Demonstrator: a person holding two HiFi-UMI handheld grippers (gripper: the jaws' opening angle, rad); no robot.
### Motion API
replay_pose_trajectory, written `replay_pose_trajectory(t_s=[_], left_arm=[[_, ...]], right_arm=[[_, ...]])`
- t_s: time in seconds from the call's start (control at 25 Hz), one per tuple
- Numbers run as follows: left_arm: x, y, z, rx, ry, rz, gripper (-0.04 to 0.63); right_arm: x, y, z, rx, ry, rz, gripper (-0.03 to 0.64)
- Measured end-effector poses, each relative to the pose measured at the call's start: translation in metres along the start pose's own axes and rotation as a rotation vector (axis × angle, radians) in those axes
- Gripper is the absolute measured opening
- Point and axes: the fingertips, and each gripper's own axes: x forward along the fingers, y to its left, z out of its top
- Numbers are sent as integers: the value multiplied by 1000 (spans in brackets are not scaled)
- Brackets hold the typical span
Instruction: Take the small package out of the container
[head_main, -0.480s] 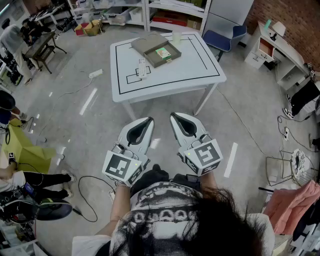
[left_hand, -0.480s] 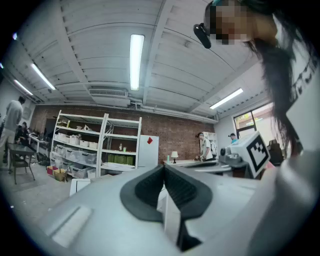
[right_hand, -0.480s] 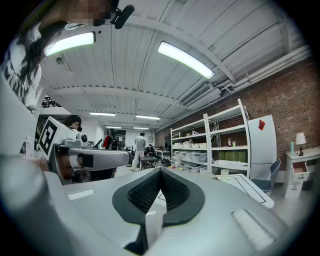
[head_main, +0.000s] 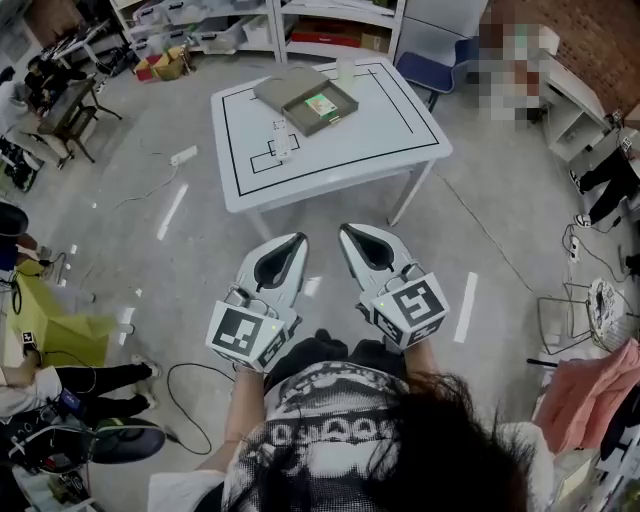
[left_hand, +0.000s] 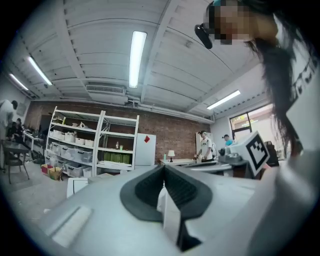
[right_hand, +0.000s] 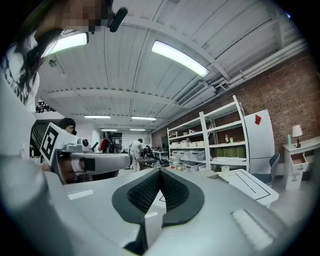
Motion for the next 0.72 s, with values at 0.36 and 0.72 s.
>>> replay_pose_trajectory(t_s=[0.36, 0.72], left_arm=[[0, 9, -18, -56, 13, -38, 0], [16, 17, -29, -94, 33, -46, 0]], right_arm=[[1, 5, -22, 11, 64, -38, -3], [13, -20, -27, 31, 84, -53, -3]])
